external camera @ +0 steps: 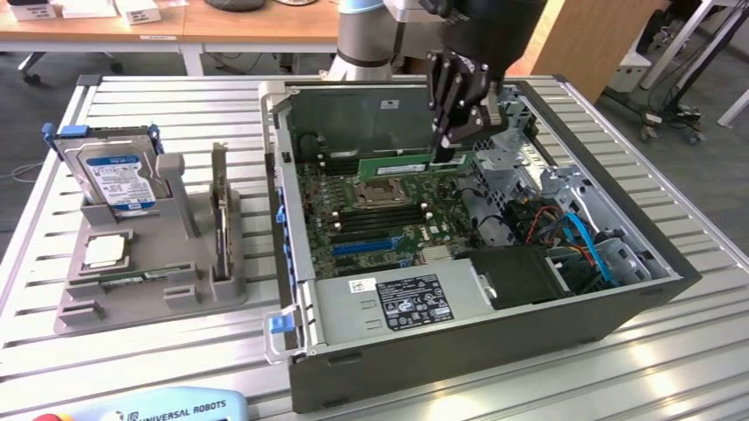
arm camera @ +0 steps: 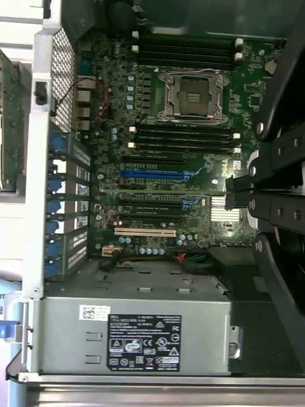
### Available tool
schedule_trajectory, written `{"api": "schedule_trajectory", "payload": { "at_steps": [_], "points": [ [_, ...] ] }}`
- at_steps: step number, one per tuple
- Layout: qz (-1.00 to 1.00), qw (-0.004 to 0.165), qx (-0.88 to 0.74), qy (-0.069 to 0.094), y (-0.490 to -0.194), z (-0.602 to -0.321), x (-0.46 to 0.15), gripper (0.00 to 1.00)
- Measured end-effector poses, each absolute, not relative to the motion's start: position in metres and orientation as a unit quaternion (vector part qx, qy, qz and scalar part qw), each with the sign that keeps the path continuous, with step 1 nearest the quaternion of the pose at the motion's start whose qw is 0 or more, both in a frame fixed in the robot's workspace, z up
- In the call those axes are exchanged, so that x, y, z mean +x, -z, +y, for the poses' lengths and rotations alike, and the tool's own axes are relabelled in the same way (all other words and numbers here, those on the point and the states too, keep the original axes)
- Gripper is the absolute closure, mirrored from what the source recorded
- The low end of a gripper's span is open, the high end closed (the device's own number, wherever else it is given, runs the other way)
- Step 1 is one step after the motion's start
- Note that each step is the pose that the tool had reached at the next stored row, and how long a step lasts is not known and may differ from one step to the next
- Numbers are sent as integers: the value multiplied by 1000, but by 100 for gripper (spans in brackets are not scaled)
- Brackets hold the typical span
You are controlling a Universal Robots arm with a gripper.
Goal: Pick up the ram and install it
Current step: 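Pick up the ram and move it above insertion slot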
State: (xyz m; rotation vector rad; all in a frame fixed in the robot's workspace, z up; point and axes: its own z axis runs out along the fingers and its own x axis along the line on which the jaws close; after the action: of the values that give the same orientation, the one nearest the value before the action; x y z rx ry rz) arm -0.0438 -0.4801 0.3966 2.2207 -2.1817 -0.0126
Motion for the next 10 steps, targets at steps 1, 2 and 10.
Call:
{"api": "schedule_trajectory", "payload": {
  "at_steps": [1, 2, 10],
  "points": [
    [-701, 14, 713, 4, -397, -480, -41, 88],
    [-700, 14, 714, 4, -397, -480, -39, 88],
    [-700, 14, 714, 4, -396, -477, -39, 88]
  ]
}}
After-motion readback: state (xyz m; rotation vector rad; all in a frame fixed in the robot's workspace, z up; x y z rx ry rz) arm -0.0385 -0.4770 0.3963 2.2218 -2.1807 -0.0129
